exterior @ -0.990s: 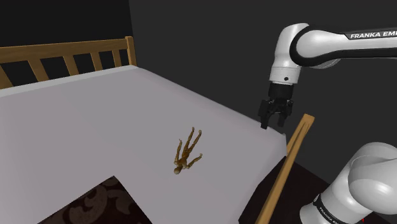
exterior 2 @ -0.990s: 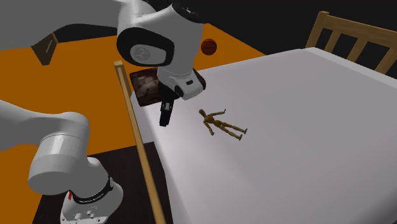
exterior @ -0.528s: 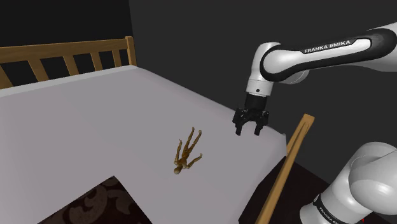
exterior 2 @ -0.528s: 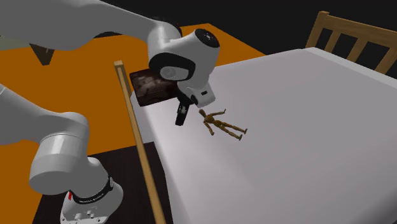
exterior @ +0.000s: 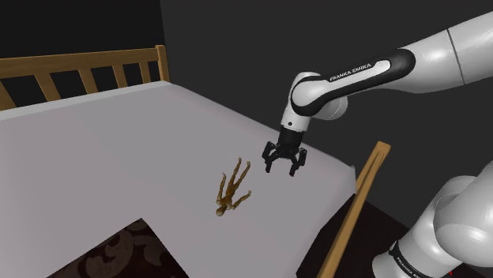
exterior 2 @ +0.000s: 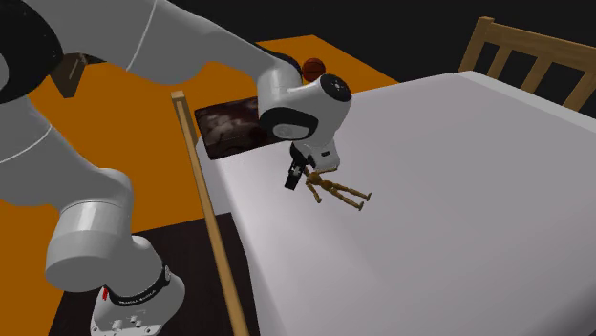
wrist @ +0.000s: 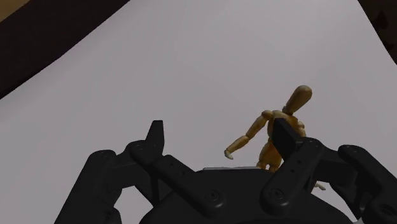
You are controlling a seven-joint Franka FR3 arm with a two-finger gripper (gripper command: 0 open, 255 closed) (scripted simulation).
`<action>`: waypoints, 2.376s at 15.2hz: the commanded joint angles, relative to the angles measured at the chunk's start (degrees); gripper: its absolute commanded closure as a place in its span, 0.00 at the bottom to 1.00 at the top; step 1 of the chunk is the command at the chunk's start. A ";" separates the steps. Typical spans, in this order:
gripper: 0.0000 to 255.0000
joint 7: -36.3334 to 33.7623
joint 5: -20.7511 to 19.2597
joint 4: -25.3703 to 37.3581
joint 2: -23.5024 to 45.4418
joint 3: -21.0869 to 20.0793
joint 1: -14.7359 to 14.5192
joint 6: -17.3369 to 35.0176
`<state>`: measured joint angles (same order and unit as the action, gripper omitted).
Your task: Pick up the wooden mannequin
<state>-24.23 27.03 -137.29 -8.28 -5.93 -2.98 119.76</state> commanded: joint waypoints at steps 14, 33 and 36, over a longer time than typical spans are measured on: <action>0.00 -6.67 10.49 22.25 32.73 -1.82 -1.87 15.83; 1.00 -4.87 12.68 26.31 40.74 -2.51 -1.76 19.98; 1.00 -5.14 12.54 26.11 40.16 -2.43 -1.77 19.63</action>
<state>-29.13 39.69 -111.15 32.16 -8.40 -4.70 139.61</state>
